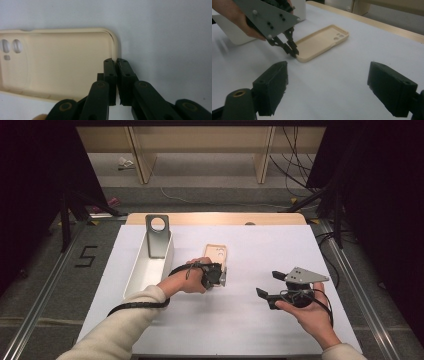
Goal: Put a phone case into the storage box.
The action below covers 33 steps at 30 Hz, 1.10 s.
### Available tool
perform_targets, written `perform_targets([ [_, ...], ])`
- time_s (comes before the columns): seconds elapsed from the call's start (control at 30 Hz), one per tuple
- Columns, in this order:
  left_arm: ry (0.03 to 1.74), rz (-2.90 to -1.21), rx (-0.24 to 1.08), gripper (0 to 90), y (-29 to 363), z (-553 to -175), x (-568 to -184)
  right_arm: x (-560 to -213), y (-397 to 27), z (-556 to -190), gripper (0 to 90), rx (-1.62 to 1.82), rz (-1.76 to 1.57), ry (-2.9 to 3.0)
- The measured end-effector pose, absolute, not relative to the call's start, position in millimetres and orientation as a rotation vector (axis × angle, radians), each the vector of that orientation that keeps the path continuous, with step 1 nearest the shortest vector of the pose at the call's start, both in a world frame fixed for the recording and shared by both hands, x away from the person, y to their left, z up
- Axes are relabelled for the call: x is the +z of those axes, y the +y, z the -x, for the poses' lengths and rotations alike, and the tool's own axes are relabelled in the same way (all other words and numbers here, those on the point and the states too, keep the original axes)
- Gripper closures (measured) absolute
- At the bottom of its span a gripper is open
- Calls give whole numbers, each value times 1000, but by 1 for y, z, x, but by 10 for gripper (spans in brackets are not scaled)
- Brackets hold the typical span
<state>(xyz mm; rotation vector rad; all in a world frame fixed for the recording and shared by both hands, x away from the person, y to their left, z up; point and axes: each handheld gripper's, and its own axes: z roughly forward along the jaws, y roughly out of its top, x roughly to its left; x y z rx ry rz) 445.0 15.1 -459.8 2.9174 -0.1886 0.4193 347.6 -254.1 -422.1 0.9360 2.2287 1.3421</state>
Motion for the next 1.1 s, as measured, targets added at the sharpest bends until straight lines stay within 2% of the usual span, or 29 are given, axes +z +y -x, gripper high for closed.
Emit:
perform_targets([
  [0.47, -237, -2827, 499, 876, 26, -414, -446, -423, -254, -348, 179, 1338, -943, 2224],
  [0.93, -187, -2724, 491, 877, 44, -365, -436, -425, -248, -352, 188, 1345, -960, 2222],
  [1.1, -229, -2711, 462, 876, 42, -350, -432, -424, -242, -358, 194, 1374, -979, 2214],
])
